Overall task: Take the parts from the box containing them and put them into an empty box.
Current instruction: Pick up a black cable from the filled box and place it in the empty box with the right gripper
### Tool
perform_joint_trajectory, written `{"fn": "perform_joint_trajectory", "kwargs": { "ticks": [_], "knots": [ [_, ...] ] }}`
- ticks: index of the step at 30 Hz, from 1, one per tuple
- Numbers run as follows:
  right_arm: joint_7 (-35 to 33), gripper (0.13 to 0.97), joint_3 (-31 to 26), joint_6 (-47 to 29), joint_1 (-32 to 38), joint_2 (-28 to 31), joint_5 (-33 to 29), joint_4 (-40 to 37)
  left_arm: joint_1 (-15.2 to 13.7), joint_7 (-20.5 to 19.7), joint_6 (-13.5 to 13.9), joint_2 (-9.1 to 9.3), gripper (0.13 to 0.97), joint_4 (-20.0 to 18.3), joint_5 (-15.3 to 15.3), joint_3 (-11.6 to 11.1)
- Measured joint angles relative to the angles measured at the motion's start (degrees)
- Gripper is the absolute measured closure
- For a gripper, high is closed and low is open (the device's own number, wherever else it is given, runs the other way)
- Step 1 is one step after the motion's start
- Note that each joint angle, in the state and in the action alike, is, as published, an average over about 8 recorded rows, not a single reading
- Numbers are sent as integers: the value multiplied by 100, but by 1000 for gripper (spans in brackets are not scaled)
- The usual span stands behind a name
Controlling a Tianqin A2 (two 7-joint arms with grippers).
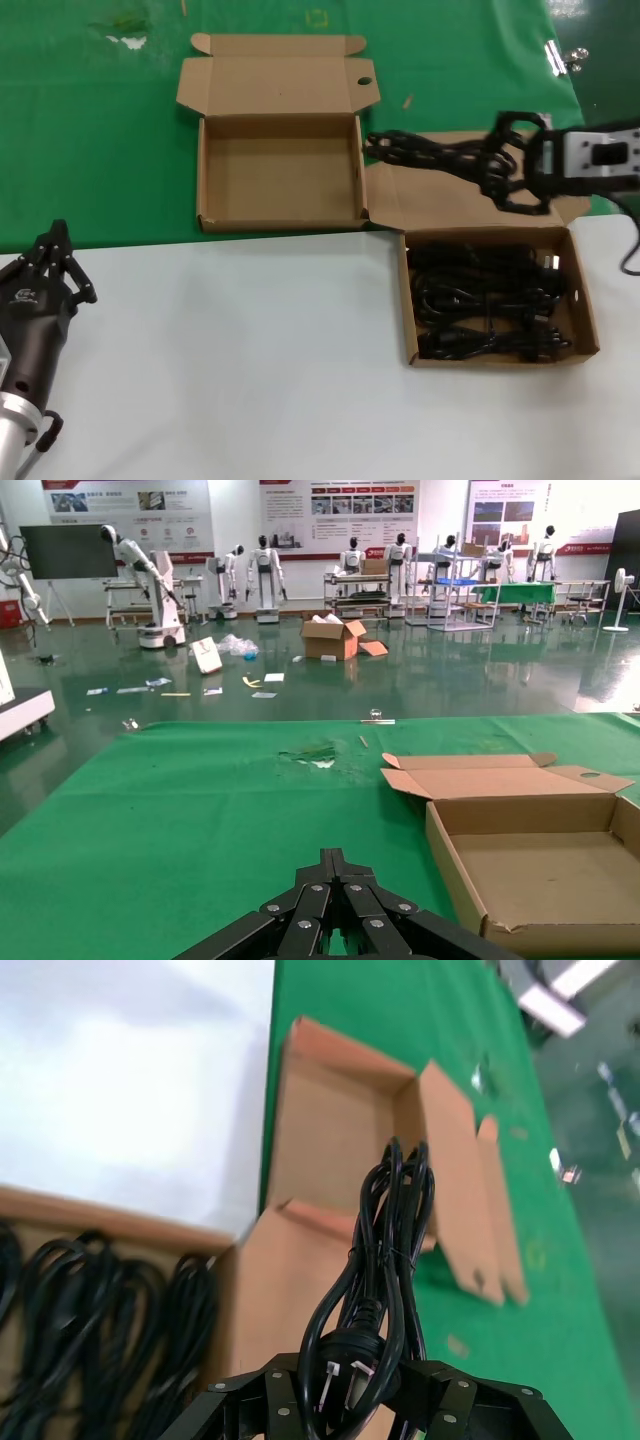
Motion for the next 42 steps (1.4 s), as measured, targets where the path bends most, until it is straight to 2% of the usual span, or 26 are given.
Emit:
{"fn": "perform_joint_trajectory", "kwargs": {
  "ticks": [8, 14, 22, 32, 42],
  "knots": [
    [-813, 910, -67, 293, 213, -594, 128, -528, 0, 0, 0, 0, 957, 0, 0, 0],
    [-1550, 910, -118, 505, 483, -1170, 230, -1259, 0, 0, 0, 0, 957, 0, 0, 0],
    [-2737, 910, -67, 789, 984, -2053, 425, -2718, 0, 0, 0, 0, 957, 0, 0, 0],
    [-4382, 910, 309, 1362, 1700, -3006, 749, -4785, 0, 0, 0, 0, 957, 0, 0, 0],
    [-5046, 910, 540, 1952, 1785, -3371, 879, -5383, 0, 0, 0, 0, 957, 0, 0, 0]
  ]
}}
